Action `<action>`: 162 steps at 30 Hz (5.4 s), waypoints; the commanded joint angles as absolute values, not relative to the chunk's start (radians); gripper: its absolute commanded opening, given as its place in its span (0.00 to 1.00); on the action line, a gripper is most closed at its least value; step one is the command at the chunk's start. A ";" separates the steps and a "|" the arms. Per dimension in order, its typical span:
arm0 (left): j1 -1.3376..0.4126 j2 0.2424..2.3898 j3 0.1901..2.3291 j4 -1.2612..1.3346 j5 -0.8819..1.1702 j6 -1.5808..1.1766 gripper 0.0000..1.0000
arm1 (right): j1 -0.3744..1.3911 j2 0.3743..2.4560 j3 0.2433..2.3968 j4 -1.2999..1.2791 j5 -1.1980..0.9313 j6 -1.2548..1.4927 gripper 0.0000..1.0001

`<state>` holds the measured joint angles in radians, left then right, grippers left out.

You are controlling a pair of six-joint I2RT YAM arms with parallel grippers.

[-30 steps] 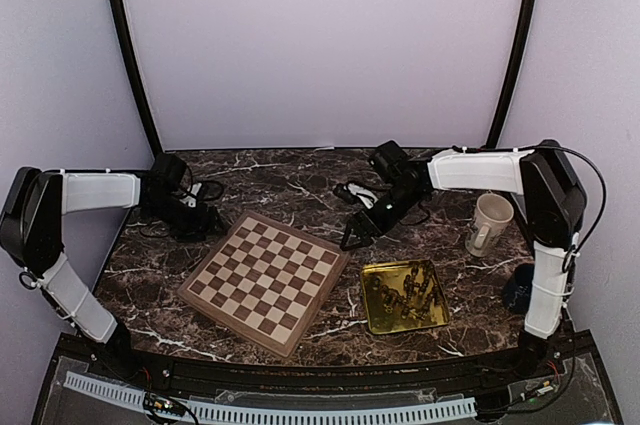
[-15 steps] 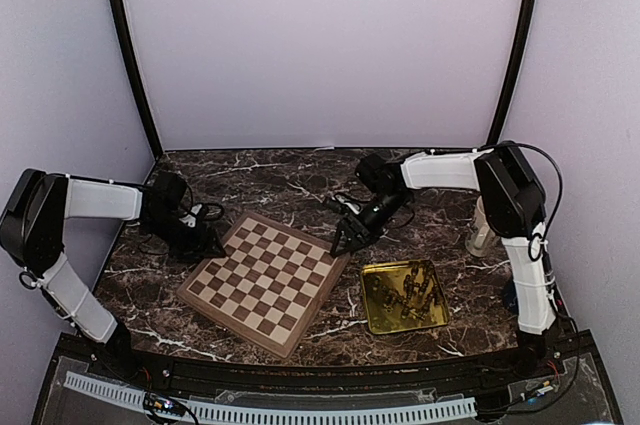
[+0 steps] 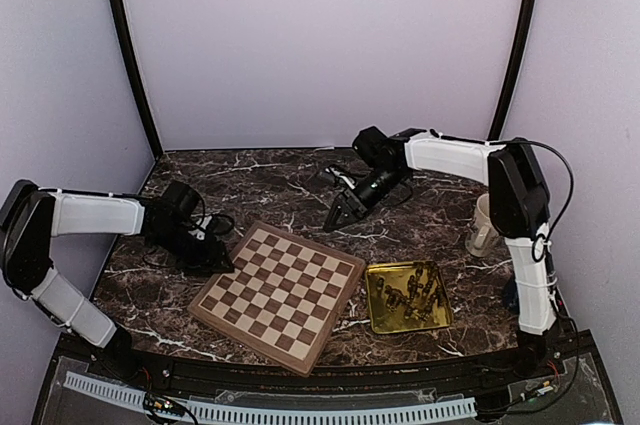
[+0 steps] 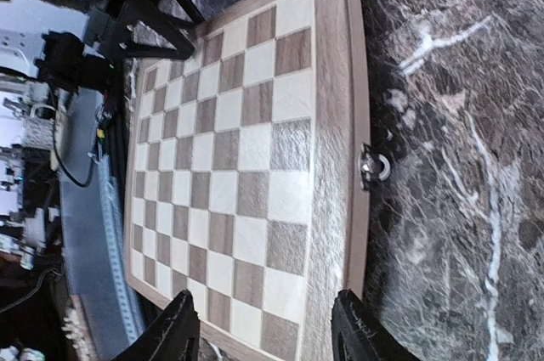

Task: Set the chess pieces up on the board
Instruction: Position the chessboard at the center of the board, then adjust the chessboard at the center of the board, then pick up the pawn from the storage box.

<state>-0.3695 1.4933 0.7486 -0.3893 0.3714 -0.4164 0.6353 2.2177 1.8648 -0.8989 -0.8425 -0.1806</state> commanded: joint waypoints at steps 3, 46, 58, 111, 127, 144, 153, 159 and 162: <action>-0.379 1.366 0.737 -0.487 0.192 -0.432 0.64 | 0.674 1.914 1.550 -0.773 -0.577 -0.462 0.48; -0.432 1.486 0.740 -0.417 0.346 -0.461 0.00 | 0.812 2.034 1.504 -0.612 -0.077 -0.495 0.00; -0.432 1.485 0.893 -0.551 0.131 -0.425 0.00 | 0.748 1.972 1.536 -0.651 -0.087 -0.469 0.03; -0.436 1.416 1.021 0.133 0.337 -0.064 0.60 | 0.826 1.789 1.146 -0.662 -0.184 -0.577 0.20; -0.436 1.425 1.025 0.127 0.348 -0.067 0.60 | 0.826 1.814 1.181 -0.653 -0.178 -0.561 0.14; -0.436 1.430 1.027 0.126 0.350 -0.066 0.59 | 0.881 1.735 1.269 -0.760 -0.149 -0.573 0.06; -0.436 1.430 1.029 0.124 0.354 -0.069 0.60 | 1.020 1.773 1.351 -0.817 -0.181 -0.584 0.07; -0.436 1.428 1.028 0.124 0.357 -0.070 0.59 | 1.083 1.827 1.393 -0.832 -0.181 -0.595 0.07; -0.434 1.428 1.027 0.124 0.359 -0.070 0.59 | 1.101 1.843 1.404 -0.839 -0.184 -0.596 0.07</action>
<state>-0.4305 1.4471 1.0290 0.1154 0.3428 -0.0715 1.0760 1.8168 1.3712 -0.8127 -0.1684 -0.5861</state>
